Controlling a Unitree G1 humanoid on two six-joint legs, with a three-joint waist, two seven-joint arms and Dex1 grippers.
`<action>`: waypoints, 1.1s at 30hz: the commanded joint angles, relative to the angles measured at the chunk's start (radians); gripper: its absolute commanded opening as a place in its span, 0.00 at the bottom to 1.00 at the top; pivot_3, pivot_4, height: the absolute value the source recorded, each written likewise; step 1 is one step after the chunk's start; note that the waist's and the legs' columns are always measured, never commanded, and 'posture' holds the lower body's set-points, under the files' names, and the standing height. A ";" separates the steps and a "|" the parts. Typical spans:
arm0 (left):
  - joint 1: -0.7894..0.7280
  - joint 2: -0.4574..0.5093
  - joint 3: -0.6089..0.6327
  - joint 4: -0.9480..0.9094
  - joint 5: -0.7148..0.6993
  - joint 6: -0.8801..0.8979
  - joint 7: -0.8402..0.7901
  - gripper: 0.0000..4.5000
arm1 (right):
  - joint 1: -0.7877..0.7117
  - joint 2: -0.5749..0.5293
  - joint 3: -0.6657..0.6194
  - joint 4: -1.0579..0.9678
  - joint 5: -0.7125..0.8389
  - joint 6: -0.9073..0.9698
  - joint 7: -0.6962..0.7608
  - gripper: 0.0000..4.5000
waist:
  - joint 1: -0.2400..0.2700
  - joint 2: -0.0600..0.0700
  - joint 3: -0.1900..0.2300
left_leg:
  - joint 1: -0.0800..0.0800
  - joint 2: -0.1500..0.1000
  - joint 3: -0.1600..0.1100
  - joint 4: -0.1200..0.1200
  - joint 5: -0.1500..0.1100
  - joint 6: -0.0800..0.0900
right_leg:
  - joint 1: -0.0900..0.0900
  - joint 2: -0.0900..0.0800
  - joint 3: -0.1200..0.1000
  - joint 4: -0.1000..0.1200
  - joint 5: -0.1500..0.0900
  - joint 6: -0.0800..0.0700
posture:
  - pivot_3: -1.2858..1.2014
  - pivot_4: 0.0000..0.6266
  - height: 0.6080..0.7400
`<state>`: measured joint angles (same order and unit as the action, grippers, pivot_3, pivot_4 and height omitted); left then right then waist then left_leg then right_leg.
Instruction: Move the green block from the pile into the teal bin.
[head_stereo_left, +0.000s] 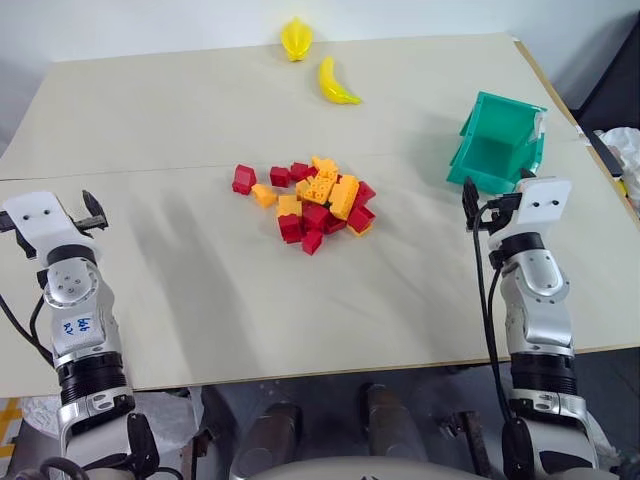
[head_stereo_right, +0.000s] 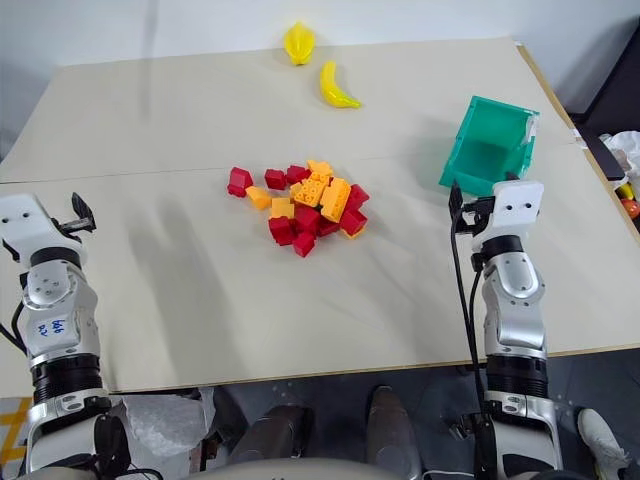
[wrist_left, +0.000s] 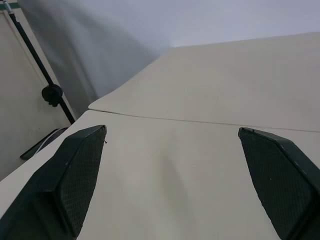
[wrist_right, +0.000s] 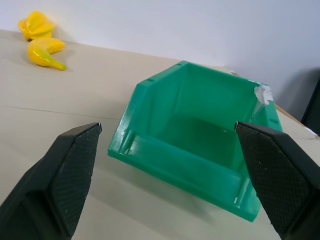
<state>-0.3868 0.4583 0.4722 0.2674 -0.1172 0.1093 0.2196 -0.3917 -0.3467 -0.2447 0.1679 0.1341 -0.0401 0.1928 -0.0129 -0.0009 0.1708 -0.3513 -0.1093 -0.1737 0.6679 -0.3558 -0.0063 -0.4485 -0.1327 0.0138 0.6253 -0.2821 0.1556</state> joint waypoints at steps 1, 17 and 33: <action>-0.042 -0.039 0.046 0.000 -0.114 -0.038 -0.069 1.00 | -0.034 -0.034 -0.009 -0.026 0.014 0.009 0.024 1.00 | 0.000 0.000 0.000 | 0.000 0.000 0.000 0.000 0.000 0.000 | 0.000 0.000 0.000 0.000 0.000 0.000 | 0.52 0.24 1.00; 0.096 0.121 -0.088 -0.176 -0.305 0.049 -0.721 1.00 | -0.117 -0.141 0.232 -0.354 0.240 0.506 0.430 1.00 | -0.018 0.000 0.000 | 0.000 0.000 0.000 0.001 0.000 0.000 | 0.000 0.000 0.001 0.000 0.000 0.000 | 0.52 0.24 1.00; 0.131 0.193 -0.180 -0.083 -0.429 -0.070 -1.394 1.00 | -0.474 0.231 0.508 -0.103 0.108 0.753 0.286 0.26 | -0.032 0.000 0.000 | -0.001 0.001 0.000 0.000 0.000 0.000 | -0.001 0.001 -0.001 -0.001 0.001 -0.002 | 0.52 0.24 1.00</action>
<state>-0.2593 0.6287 0.2922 0.1801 -0.5726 0.0916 -1.1416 -0.8329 -0.1392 0.2514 0.0605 0.2515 0.6871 0.5041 -0.0451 -0.0011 0.1706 -0.3522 -0.1078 -0.1742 0.6678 -0.3558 -0.0065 -0.4503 -0.1318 0.0129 0.6254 -0.2809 0.1533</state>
